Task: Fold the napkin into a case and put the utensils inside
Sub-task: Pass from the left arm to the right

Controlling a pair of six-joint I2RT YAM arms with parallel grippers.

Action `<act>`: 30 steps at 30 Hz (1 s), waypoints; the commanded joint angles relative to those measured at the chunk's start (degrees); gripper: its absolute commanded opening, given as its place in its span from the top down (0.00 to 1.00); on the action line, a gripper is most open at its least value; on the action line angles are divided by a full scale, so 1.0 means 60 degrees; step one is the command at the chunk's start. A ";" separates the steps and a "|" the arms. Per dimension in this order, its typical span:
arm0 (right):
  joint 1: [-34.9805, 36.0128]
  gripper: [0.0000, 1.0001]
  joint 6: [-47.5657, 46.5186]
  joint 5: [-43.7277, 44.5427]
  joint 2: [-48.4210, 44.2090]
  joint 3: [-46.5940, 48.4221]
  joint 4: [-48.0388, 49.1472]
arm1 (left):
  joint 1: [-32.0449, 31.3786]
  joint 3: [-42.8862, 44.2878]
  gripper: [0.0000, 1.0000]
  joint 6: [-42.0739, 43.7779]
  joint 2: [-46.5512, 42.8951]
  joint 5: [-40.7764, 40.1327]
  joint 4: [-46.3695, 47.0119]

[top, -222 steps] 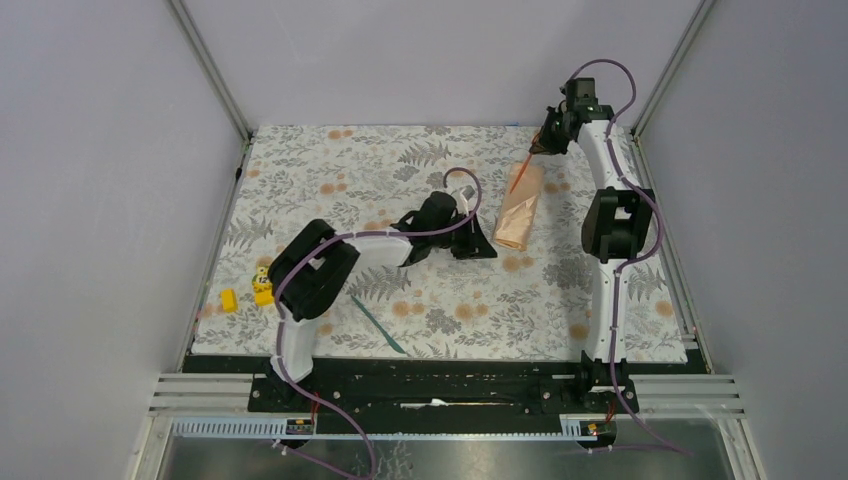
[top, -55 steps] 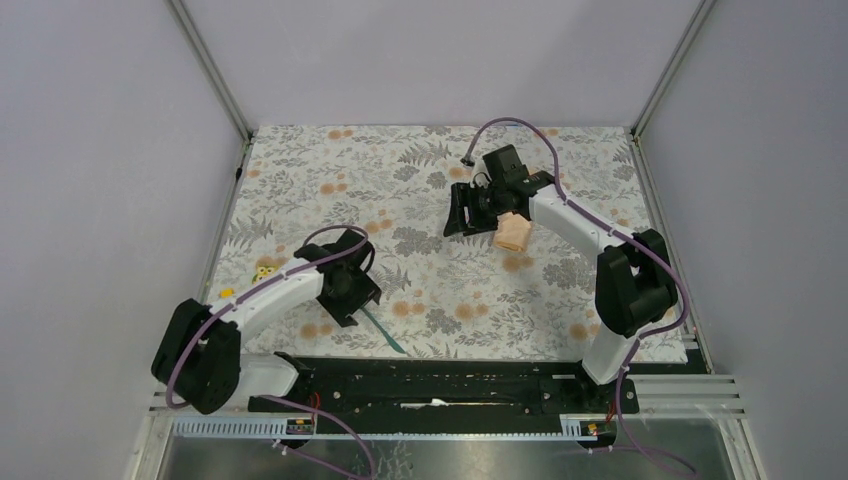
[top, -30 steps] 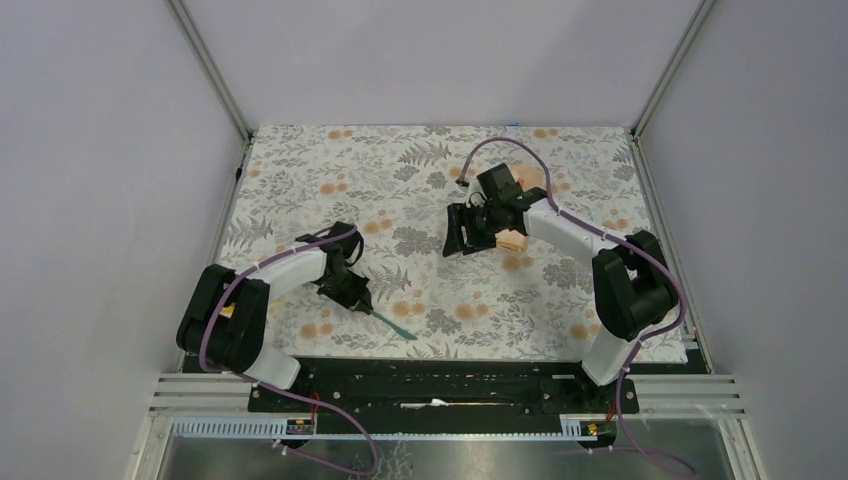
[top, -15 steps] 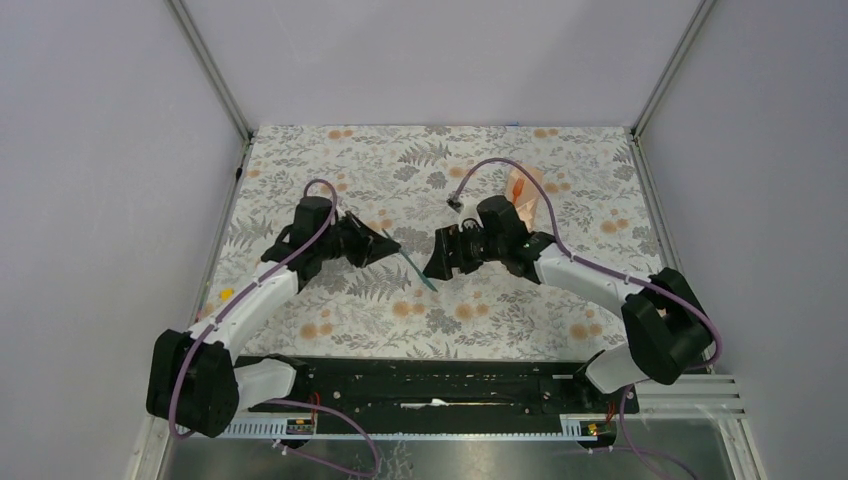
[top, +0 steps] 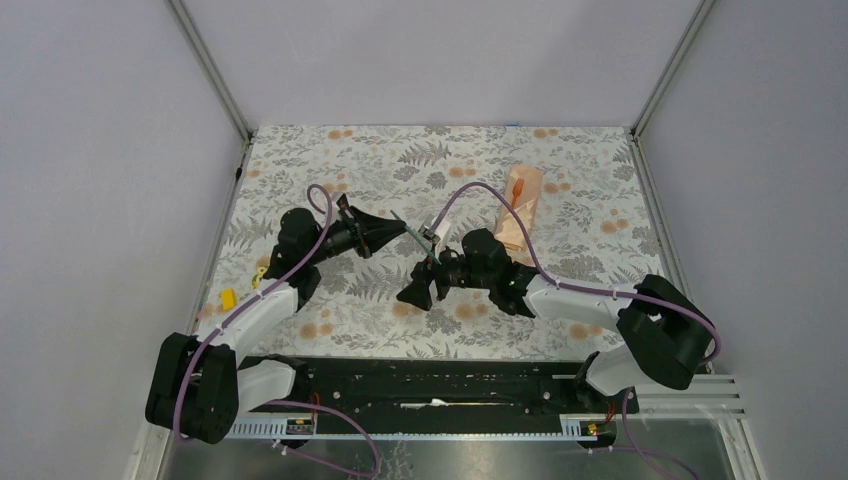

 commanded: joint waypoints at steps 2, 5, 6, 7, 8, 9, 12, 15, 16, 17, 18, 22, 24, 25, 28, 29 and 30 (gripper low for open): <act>0.0367 0.22 0.0076 0.0646 -0.0565 -0.0179 0.4177 | 0.0054 -0.0383 1.00 -0.1807 -0.0284 -0.0038 0.2553; 0.0382 0.24 0.0228 0.0733 -0.0565 -0.0059 0.4887 | 0.0054 -0.0549 1.00 -0.1966 -0.0390 -0.0206 0.2602; 0.0378 0.26 0.0289 0.0831 -0.0608 -0.0055 0.5048 | 0.0054 -0.0607 1.00 -0.2035 -0.0417 -0.0265 0.2619; 0.0380 0.28 0.0384 0.1023 -0.0678 -0.0100 0.5232 | 0.0054 -0.0709 1.00 -0.2153 -0.0454 -0.0348 0.2696; 0.0380 0.29 0.0464 0.1254 -0.0793 -0.0215 0.5455 | 0.0054 -0.0834 1.00 -0.2298 -0.0500 -0.0464 0.2828; 0.0382 0.30 0.0556 0.1500 -0.0913 -0.0354 0.5657 | 0.0054 -0.0955 1.00 -0.2475 -0.0593 -0.0585 0.3004; 0.0382 0.32 0.0795 0.2152 -0.1175 -0.0733 0.6042 | 0.0054 -0.1126 1.00 -0.2801 -0.0764 -0.0900 0.3202; 0.0380 0.29 0.0799 0.2747 -0.1361 -0.1040 0.6444 | 0.0054 -0.1219 1.00 -0.3034 -0.0949 -0.1106 0.3191; 0.0380 0.29 0.0715 0.2722 -0.1396 -0.1040 0.6482 | 0.0054 -0.1280 1.00 -0.3128 -0.1042 -0.1238 0.3174; 0.0382 0.28 0.0612 0.2583 -0.1421 -0.1018 0.6463 | 0.0054 -0.1332 1.00 -0.3211 -0.1153 -0.1365 0.3123; 0.0380 0.27 0.0571 0.2492 -0.1446 -0.1037 0.6508 | 0.0054 -0.1364 1.00 -0.3260 -0.1234 -0.1529 0.3045; 0.0381 0.28 0.0652 0.2635 -0.1506 -0.1177 0.7071 | 0.0054 -0.1350 1.00 -0.3214 -0.1546 -0.1957 0.2242; 0.0382 0.32 0.0776 0.2905 -0.1530 -0.1148 0.7246 | 0.0054 -0.1315 1.00 -0.3141 -0.1657 -0.2177 0.1822; 0.0373 0.35 0.0893 0.3086 -0.1507 -0.1143 0.7340 | 0.0054 -0.1287 1.00 -0.3110 -0.1695 -0.2228 0.1688; 0.0382 0.41 0.1069 0.3298 -0.1327 -0.0884 0.7547 | 0.0055 -0.1248 1.00 -0.3077 -0.1692 -0.2311 0.1484; 0.0382 0.43 0.1099 0.3208 -0.1209 -0.0764 0.7634 | 0.0057 -0.1233 1.00 -0.3084 -0.1681 -0.2330 0.1437; 0.0375 0.45 0.1167 0.3151 -0.1108 -0.0657 0.7693 | 0.0054 -0.1231 1.00 -0.3086 -0.1674 -0.2366 0.1417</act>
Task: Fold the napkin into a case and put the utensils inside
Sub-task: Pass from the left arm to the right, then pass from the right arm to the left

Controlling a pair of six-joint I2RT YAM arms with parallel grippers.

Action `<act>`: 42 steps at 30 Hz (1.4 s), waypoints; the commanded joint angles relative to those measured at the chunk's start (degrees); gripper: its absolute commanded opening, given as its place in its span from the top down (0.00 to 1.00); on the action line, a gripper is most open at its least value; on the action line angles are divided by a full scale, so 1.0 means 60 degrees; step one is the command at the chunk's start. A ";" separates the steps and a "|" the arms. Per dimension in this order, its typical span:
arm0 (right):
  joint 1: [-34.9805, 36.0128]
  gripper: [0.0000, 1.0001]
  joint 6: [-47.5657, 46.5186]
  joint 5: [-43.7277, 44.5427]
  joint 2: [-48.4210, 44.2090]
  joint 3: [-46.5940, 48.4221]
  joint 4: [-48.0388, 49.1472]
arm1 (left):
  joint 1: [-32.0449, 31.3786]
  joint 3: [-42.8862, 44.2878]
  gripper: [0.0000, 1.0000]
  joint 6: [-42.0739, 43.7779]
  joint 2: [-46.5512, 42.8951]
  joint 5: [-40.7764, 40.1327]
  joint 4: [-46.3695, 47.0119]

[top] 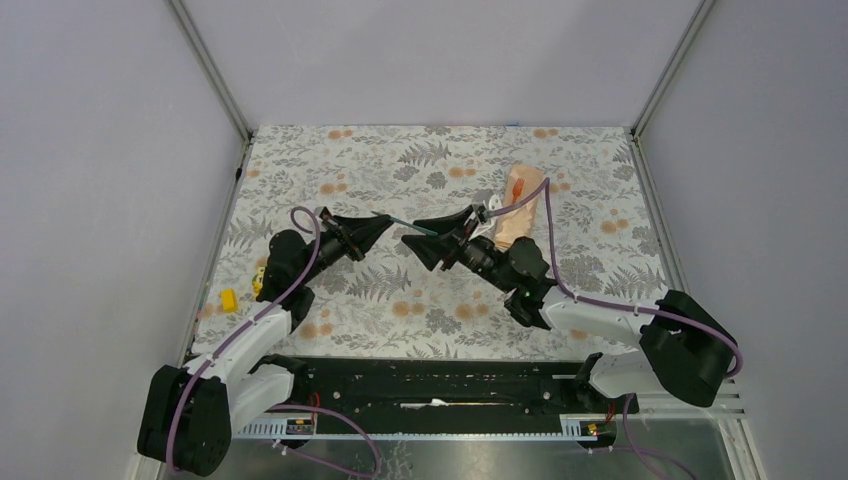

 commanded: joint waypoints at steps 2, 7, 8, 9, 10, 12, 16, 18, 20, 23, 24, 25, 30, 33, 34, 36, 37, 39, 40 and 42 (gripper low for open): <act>-0.0008 0.48 0.0368 0.0313 0.0353 0.0697 0.1189 | 0.0039 0.0163 1.00 -0.0309 -0.0093 -0.0454 -0.0204; -0.0008 0.57 0.0557 0.0375 0.0721 0.1088 0.1186 | 0.0036 0.0245 1.00 -0.0265 -0.0086 -0.0474 -0.0308; -0.0009 0.59 0.0538 0.0417 0.0746 0.1171 0.1082 | 0.0035 0.0246 1.00 -0.0252 -0.0110 -0.0492 -0.0334; -0.0008 0.61 0.0537 0.0509 0.0774 0.1216 0.0994 | 0.0035 0.0246 1.00 -0.0239 -0.0118 -0.0496 -0.0363; -0.0009 0.63 0.0534 0.0632 0.0811 0.1236 0.0986 | 0.0035 0.0246 1.00 -0.0227 -0.0125 -0.0489 -0.0395; -0.0008 0.69 0.0520 0.0764 0.0915 0.1326 0.0876 | 0.0036 0.0232 1.00 -0.0220 -0.0132 -0.0517 -0.0407; -0.0008 0.92 0.0516 0.0961 0.1014 0.1487 0.0515 | 0.0035 0.0303 1.00 -0.0124 -0.0058 -0.0463 -0.0405; -0.0015 1.00 0.0539 0.1228 0.0955 0.1571 0.0102 | 0.0037 0.0385 1.00 0.0088 0.0037 -0.0303 -0.0410; -0.0015 1.00 0.0486 0.1455 0.0882 0.1750 -0.0433 | 0.0035 0.0360 0.80 0.0305 0.0052 -0.0135 -0.0443; -0.0269 1.00 0.0590 0.1414 0.0781 0.2067 -0.1543 | 0.0035 0.0294 0.27 0.1040 -0.0187 0.0062 -0.1168; -0.0480 1.00 0.0692 0.0941 0.0797 0.2212 -0.1920 | 0.0035 0.0376 0.18 0.1568 -0.0338 0.0093 -0.1663; -0.0821 1.00 0.0817 -0.0014 0.0869 0.2437 -0.2355 | 0.0035 0.0484 0.14 0.2171 -0.0480 0.0136 -0.2469; -0.2957 1.00 0.0705 -0.4164 0.1918 0.4317 -0.6690 | 0.0051 0.1752 0.08 0.6570 -0.1135 -0.0132 -0.6139; -0.3608 1.00 -0.0041 -0.6429 0.2627 0.5365 -0.9169 | 0.0065 0.2720 0.07 0.9339 -0.1206 -0.0402 -0.8131; -0.3688 1.00 -0.0320 -0.7040 0.2892 0.5724 -1.0078 | 0.0065 0.3065 0.07 1.0108 -0.1127 -0.0443 -0.8754; -0.3706 1.00 -0.0548 -0.8076 0.3228 0.6217 -1.1153 | 0.0054 0.3246 0.07 1.1551 -0.0965 0.0174 -0.8830; -0.3711 1.00 -0.0241 -0.8610 0.3295 0.6151 -1.0920 | 0.0050 0.3149 0.06 1.2017 -0.0853 0.0662 -0.8724; -0.3688 1.00 0.0687 -0.9299 0.3228 0.5725 -0.9750 | 0.0000 0.3000 0.06 1.2935 -0.0459 0.1528 -0.8680; -0.3696 1.00 0.1197 -0.9599 0.3192 0.5465 -0.9150 | -0.0040 0.2899 0.06 1.3080 -0.0264 0.1901 -0.8670; -0.3688 1.00 0.1868 -1.0032 0.3116 0.5209 -0.8429 | -0.0170 0.2735 0.06 1.3503 0.0009 0.2437 -0.8619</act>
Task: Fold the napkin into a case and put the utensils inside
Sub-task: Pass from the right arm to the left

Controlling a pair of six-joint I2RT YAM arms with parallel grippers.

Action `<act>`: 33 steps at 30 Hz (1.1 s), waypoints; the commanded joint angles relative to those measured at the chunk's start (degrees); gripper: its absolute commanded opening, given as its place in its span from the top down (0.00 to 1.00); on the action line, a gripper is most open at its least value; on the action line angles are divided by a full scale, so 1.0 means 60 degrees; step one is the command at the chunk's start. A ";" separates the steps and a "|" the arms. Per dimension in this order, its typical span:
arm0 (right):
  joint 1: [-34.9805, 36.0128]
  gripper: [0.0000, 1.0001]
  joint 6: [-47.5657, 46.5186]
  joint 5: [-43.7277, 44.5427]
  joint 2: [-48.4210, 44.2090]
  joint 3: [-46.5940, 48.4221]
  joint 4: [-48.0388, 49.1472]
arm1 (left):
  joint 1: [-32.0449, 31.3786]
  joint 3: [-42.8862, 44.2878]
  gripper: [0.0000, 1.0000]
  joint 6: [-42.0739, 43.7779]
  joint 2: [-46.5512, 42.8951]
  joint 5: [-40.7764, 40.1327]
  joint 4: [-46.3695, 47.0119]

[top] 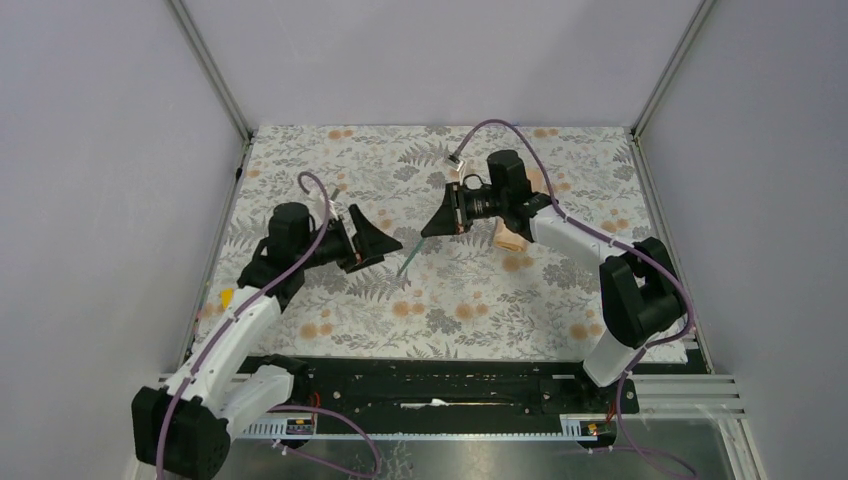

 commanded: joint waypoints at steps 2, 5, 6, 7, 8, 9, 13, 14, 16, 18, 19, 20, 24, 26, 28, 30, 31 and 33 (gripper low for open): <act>0.0084 1.00 0.1581 -0.2527 -0.0345 -0.0334 0.1143 | -0.0385 -0.0339 0.07 0.2611 0.0671 0.1741 -0.0491; 0.0092 1.00 0.2079 -0.2775 -0.0366 -0.0533 0.1727 | -0.0714 -0.0587 0.14 0.2391 0.0670 0.2172 0.0237; 0.0106 1.00 0.2135 -0.2801 -0.0367 -0.0562 0.1780 | -0.0796 -0.0681 0.19 0.2163 0.0692 0.2328 0.0631; 0.0108 1.00 0.2153 -0.2820 -0.0354 -0.0579 0.1818 | -0.0839 -0.0746 0.24 0.1941 0.0739 0.2437 0.0957; 0.0116 1.00 0.2157 -0.2871 -0.0353 -0.0606 0.1843 | -0.0879 -0.0775 0.28 0.1790 0.0803 0.2464 0.1179; 0.0129 1.00 0.2172 -0.2924 -0.0365 -0.0643 0.1912 | -0.0921 -0.0776 0.32 0.1700 0.0853 0.2456 0.1263; 0.0251 1.00 0.2634 -0.2957 -0.0376 -0.0783 0.2522 | -0.1111 -0.0697 0.46 0.1559 0.0929 0.2218 0.1382; 0.0298 1.00 0.2755 -0.2937 -0.0366 -0.0800 0.2673 | -0.1160 -0.0693 0.49 0.1534 0.0944 0.2197 0.1430; 0.0419 1.00 0.2878 -0.2819 -0.0366 -0.0817 0.2828 | -0.1223 -0.0651 0.56 0.1518 0.0956 0.2070 0.1434; 0.0582 1.00 0.2877 -0.2684 -0.0394 -0.0810 0.2871 | -0.1278 -0.0633 0.64 0.1516 0.0955 0.1846 0.1434; 0.0642 1.00 0.2897 -0.2599 -0.0396 -0.0804 0.2879 | -0.1286 -0.0625 0.69 0.1478 0.0922 0.1716 0.1434; 0.0695 0.99 0.2947 -0.2486 -0.0396 -0.0803 0.2888 | -0.1286 -0.0624 0.75 0.1441 0.0872 0.1555 0.1438; 0.0711 0.60 0.3468 -0.0634 -0.0602 -0.1158 0.2669 | -0.1318 -0.0465 1.00 0.1836 0.0246 -0.0169 0.0711; 0.0708 0.41 0.4461 0.0776 -0.0638 -0.1459 0.2646 | -0.1386 -0.0467 1.00 0.2265 -0.0298 -0.1624 0.0217; 0.0716 0.38 0.5788 0.1744 -0.0493 -0.1771 0.2890 | -0.1586 -0.0578 1.00 0.2814 -0.0746 -0.2948 -0.0034; 0.0930 0.39 0.6720 0.2263 -0.0374 -0.1975 0.3633 | -0.1780 -0.0539 1.00 0.3225 -0.0906 -0.3876 -0.0289; 0.1125 0.39 0.6703 0.2675 -0.0379 -0.1823 0.3341 | -0.1859 -0.0430 1.00 0.3397 -0.0865 -0.4176 -0.0506; 0.1490 0.38 0.6161 0.3235 -0.0400 -0.1242 0.2253 | -0.2059 -0.0113 1.00 0.3697 -0.0689 -0.4730 -0.0951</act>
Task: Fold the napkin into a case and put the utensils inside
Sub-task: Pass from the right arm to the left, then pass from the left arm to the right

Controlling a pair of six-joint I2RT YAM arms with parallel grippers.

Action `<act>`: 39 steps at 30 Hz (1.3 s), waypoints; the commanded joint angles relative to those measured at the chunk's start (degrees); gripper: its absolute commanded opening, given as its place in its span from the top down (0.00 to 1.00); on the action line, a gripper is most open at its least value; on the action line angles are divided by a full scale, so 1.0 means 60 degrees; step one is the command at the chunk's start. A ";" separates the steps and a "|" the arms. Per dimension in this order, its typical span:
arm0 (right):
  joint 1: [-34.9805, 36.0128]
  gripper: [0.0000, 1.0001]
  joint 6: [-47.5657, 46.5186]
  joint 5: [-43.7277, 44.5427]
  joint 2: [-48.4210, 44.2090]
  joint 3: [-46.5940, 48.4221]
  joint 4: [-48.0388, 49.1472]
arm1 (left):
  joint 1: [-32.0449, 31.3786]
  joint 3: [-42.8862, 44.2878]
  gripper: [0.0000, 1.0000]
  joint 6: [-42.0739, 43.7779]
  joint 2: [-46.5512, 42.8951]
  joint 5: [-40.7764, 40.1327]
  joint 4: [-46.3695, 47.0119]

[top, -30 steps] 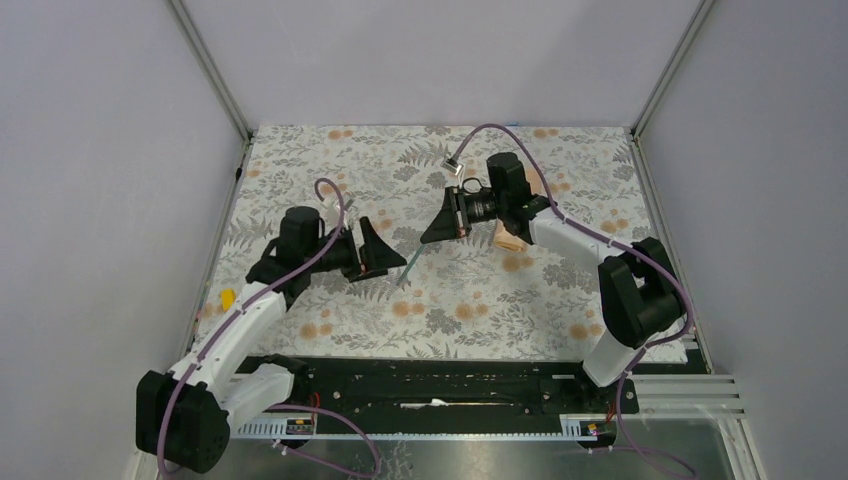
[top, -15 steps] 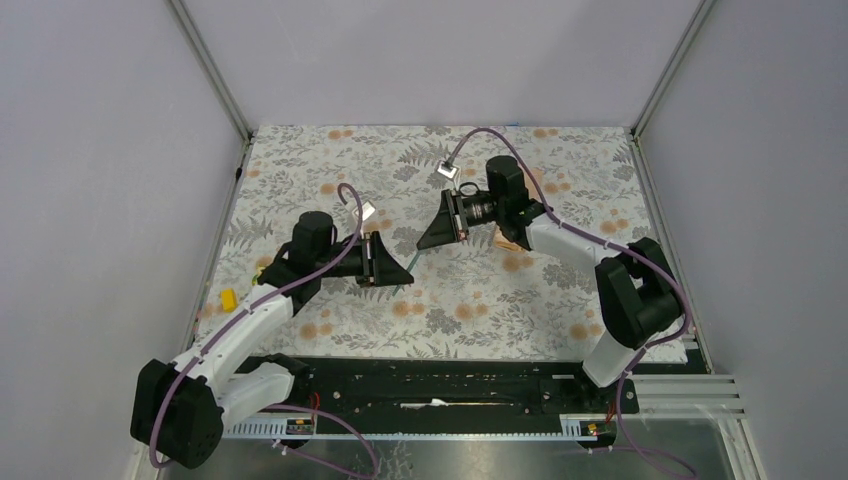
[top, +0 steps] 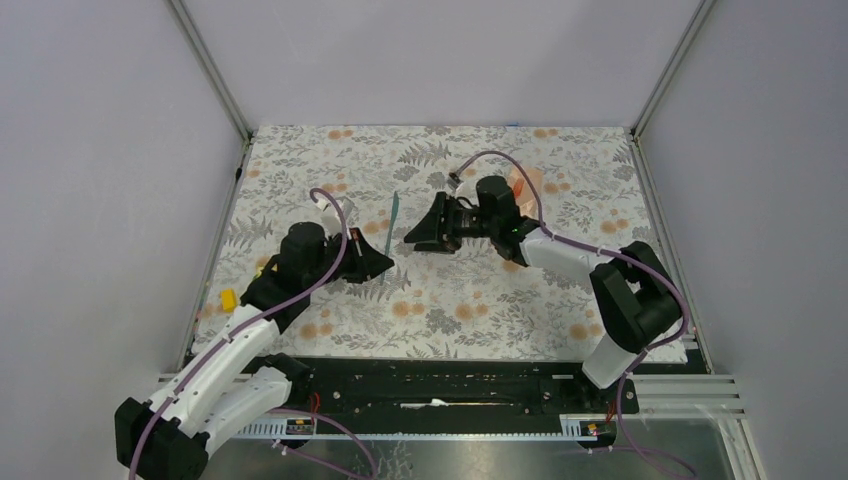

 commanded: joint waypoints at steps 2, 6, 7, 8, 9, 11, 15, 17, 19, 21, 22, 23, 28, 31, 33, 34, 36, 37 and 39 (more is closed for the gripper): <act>0.0979 0.40 0.0030 0.2354 -0.0260 0.1283 -0.1312 | -0.0512 0.0811 1.00 0.1289 0.0292 -0.2668 -0.1004; 0.1225 0.50 -0.0314 0.3521 -0.0418 0.1755 -0.2296 | -0.0643 0.0844 1.00 0.1418 0.0379 -0.2691 -0.1010; 0.1269 0.51 -0.0494 0.3728 -0.0323 0.2058 -0.2777 | -0.0658 0.0843 1.00 0.1402 0.0369 -0.2688 -0.0999; 0.1306 0.52 -0.0614 0.3781 -0.0181 0.2325 -0.3081 | -0.0676 0.0830 1.00 0.1395 0.0365 -0.2674 -0.0982; 0.1312 0.53 -0.0594 0.3711 -0.0059 0.2457 -0.3117 | -0.0700 0.0799 1.00 0.1374 0.0336 -0.2673 -0.0922; 0.1372 0.56 -0.0467 0.3676 0.0067 0.2491 -0.2914 | -0.0736 0.0778 1.00 0.1340 0.0330 -0.2697 -0.0893; 0.1577 0.60 -0.0520 0.3753 0.0361 0.2790 -0.2976 | -0.0790 0.0824 1.00 0.1288 0.0396 -0.2743 -0.0877; 0.1651 0.62 -0.0540 0.3721 0.0479 0.2893 -0.2976 | -0.0833 0.0822 1.00 0.1281 0.0409 -0.2780 -0.0886; 0.1697 0.63 -0.0558 0.3772 0.0535 0.2931 -0.2991 | -0.0876 0.0822 1.00 0.1272 0.0438 -0.2813 -0.0870; 0.1762 0.64 -0.0634 0.3842 0.0582 0.3024 -0.3072 | -0.0906 0.0822 1.00 0.1262 0.0492 -0.2847 -0.0859; 0.1800 0.66 -0.0662 0.3860 0.0617 0.3061 -0.3116 | -0.0932 0.0822 1.00 0.1266 0.0515 -0.2857 -0.0855; 0.1821 0.68 -0.0666 0.3853 0.0639 0.3071 -0.3135 | -0.0952 0.0822 1.00 0.1262 0.0530 -0.2886 -0.0836; 0.1884 0.80 -0.0667 0.3888 0.0707 0.3079 -0.3137 | -0.1136 0.0865 1.00 0.1284 0.0649 -0.3069 -0.0818; 0.1884 0.94 -0.0689 0.3860 0.0751 0.3126 -0.3144 | -0.1203 0.0907 1.00 0.1279 0.0693 -0.3163 -0.0820; 0.1861 1.00 -0.0849 0.3989 0.0745 0.3190 -0.3351 | -0.1222 0.0969 1.00 0.1273 0.0762 -0.3203 -0.0869; 0.1851 1.00 -0.0990 0.4132 0.0727 0.3234 -0.3477 | -0.1223 0.1052 0.96 0.1208 0.0807 -0.3255 -0.0955; 0.1619 1.00 -0.1387 0.4326 0.0656 0.3314 -0.3850 | -0.1221 0.1179 0.74 0.1036 0.0880 -0.3375 -0.1133; 0.1428 1.00 -0.1592 0.4447 0.0606 0.3322 -0.3964 | -0.1215 0.1212 0.66 0.0979 0.0907 -0.3392 -0.1197; 0.0862 1.00 -0.2118 0.4687 0.0460 0.3293 -0.4662 | -0.1215 0.1224 0.52 0.0847 0.0889 -0.3349 -0.1203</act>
